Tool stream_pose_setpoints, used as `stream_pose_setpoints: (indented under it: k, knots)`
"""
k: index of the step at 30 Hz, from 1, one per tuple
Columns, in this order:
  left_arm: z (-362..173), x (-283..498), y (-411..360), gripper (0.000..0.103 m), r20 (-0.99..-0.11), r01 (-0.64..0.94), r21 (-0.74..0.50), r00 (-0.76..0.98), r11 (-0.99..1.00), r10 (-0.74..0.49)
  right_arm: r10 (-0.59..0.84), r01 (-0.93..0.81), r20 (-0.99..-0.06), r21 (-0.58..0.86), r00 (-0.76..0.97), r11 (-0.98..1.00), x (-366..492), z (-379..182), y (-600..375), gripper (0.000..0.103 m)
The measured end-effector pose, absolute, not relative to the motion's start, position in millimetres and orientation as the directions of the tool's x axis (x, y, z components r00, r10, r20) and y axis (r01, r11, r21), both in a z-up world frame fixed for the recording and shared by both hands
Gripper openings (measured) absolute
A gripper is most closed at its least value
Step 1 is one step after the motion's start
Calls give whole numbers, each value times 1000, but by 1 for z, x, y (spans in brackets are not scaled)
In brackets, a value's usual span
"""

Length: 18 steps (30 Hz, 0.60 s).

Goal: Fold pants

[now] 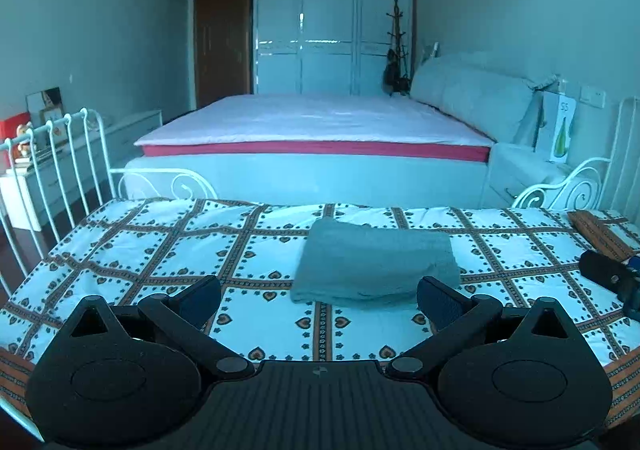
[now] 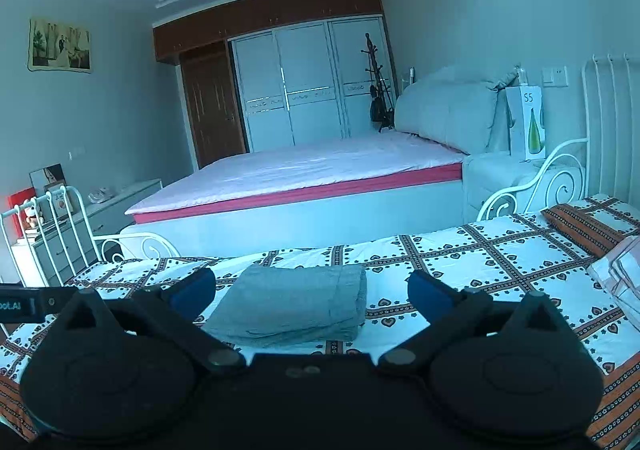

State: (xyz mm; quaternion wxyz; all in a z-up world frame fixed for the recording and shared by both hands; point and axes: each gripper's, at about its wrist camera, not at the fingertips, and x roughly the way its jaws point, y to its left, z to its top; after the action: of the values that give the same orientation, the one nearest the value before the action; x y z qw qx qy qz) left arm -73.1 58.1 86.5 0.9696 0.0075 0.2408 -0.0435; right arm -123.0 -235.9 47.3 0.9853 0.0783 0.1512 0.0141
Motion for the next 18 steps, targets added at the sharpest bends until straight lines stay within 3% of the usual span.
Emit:
stream_pose_setpoints:
  k: [18]
  knots:
    - [82, -72, 53, 103, -463, 83, 9, 884, 996, -70, 44, -2, -300, 137, 953, 991, -126, 47, -225, 97]
